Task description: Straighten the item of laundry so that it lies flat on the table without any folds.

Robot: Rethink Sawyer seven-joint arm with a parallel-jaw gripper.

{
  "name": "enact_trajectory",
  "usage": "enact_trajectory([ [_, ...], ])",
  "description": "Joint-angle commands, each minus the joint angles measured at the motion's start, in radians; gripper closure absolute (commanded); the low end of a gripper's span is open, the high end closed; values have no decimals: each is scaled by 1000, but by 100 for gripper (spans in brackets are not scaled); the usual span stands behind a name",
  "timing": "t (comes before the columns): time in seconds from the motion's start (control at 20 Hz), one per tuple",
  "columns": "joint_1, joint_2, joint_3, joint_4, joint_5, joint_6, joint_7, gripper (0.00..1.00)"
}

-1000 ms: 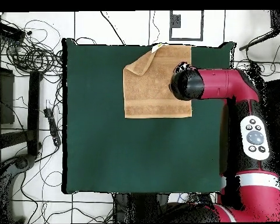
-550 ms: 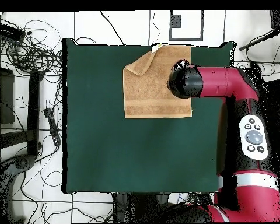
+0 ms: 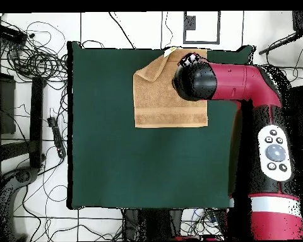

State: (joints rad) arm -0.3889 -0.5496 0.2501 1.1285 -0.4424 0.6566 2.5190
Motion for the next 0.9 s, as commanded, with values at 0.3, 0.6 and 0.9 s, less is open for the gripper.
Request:
enact_trajectory([
  [0.3,94,60,-29,104,42,67,57,0],
  [0.6,84,80,-7,126,51,3,30,0],
  [0.9,52,85,51,193,0,-86,-110,0],
])
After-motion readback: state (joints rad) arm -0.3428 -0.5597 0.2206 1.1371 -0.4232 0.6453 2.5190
